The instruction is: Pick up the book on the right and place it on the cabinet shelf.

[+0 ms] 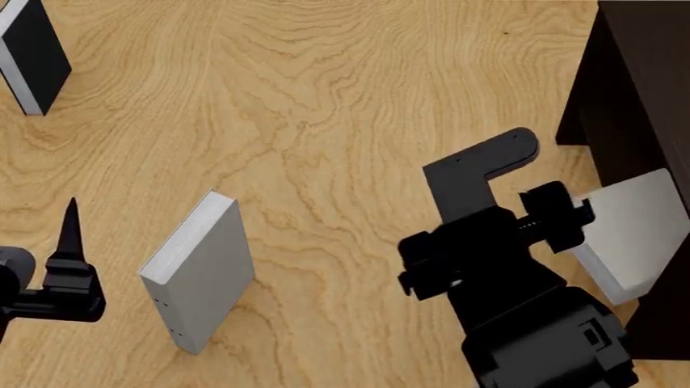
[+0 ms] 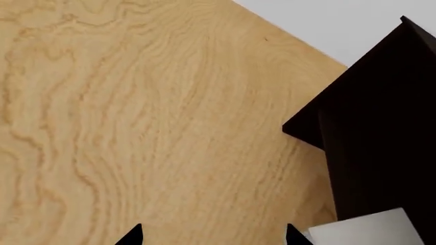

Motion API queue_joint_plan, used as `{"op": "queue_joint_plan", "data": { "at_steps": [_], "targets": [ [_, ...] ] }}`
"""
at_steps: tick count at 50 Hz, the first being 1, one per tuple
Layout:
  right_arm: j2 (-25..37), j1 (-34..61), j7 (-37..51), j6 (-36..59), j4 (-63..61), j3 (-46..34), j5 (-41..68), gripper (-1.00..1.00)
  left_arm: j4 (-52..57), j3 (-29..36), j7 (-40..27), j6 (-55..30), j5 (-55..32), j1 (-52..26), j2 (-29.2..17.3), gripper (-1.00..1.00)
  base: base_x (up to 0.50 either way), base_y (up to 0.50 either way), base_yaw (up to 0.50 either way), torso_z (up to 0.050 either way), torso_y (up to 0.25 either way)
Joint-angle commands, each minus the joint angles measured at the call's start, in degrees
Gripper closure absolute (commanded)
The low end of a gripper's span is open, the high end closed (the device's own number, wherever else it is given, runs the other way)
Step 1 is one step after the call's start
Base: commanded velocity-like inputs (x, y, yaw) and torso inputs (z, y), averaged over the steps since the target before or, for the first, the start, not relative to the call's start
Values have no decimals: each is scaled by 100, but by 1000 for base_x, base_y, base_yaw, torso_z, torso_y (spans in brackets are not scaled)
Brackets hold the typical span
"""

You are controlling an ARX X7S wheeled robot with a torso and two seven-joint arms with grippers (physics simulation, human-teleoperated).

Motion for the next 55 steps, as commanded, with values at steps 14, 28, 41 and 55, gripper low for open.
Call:
{"op": "queue_joint_plan", "data": {
  "at_steps": [14,28,41,55],
  "targets": [
    [-119,-34,-146,-18,-125,-32,148,-100,1,12,-34,8,-38,1,-29,-100,0,0,0,0,0],
    [-149,-168,-182,-255,137,38,174,-100,-15,18,-57,47,-46,32,-46,-100,0,0,0,0,0],
    [-299,-146,-434,-595,572,125,259,-100,3,31,-91,67,-38,44,-65,-100,0,0,0,0,0],
    [-367,-132,-620,-825,939,157,289,-100,-5,18,-109,104,-56,67,-88,-100,0,0,0,0,0]
  ]
}}
